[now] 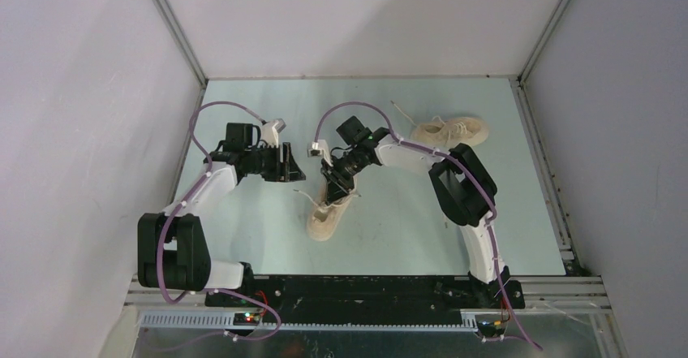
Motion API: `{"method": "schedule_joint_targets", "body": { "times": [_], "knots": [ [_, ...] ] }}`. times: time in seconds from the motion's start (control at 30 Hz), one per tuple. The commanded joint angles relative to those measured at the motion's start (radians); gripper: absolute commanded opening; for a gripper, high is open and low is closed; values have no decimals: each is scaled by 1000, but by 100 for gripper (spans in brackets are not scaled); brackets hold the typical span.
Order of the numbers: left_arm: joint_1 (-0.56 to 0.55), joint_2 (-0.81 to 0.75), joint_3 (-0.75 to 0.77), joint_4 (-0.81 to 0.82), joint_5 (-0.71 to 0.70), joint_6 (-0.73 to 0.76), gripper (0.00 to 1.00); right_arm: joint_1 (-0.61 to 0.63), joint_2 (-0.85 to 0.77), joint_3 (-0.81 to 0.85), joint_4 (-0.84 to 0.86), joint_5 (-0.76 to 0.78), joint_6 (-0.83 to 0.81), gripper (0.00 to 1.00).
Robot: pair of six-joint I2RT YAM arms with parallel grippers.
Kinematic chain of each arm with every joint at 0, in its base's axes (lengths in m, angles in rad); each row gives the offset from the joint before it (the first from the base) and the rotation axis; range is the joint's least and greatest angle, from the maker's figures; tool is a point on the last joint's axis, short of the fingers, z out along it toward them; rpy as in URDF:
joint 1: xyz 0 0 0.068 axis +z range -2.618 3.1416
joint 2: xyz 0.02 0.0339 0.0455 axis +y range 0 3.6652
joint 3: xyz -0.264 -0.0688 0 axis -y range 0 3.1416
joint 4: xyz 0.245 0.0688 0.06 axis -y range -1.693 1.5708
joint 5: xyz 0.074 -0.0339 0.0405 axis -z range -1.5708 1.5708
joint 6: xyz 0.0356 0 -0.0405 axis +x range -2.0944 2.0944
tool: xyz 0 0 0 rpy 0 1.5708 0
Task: Tie the shoes
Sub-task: Cross the shoelace with the shoelace, then tie the shoelace on the shoe.
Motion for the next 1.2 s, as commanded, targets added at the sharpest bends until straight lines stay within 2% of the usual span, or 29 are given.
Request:
{"method": "schedule_joint_targets", "body": {
  "times": [0.0, 0.3, 0.57, 0.7, 0.77, 0.83, 0.9, 1.17],
  "knots": [
    [7, -14, -8, 24, -5, -12, 59, 28, -65, -8, -37, -7, -65, 28],
    [7, -11, -8, 22, -8, -12, 59, 43, -38, 9, 19, 72, -18, 28],
    [6, 1, -5, 25, -9, -17, 59, 65, -85, -39, 28, 85, -105, 26],
    [7, 4, -5, 26, -8, -19, 59, 71, -119, -87, 79, 63, -123, 22],
    [7, 4, -5, 26, -9, -19, 59, 71, -125, -97, 102, 57, -113, 16],
    [7, 3, -6, 26, -10, -17, 59, 68, -129, -105, 128, 50, -93, 7],
    [7, 2, -8, 25, -10, -15, 59, 59, -129, -106, 157, 40, -60, 2],
    [4, -31, -41, 50, 33, 25, 60, -47, -99, -107, 315, 5, 235, 0]
  ]
}}
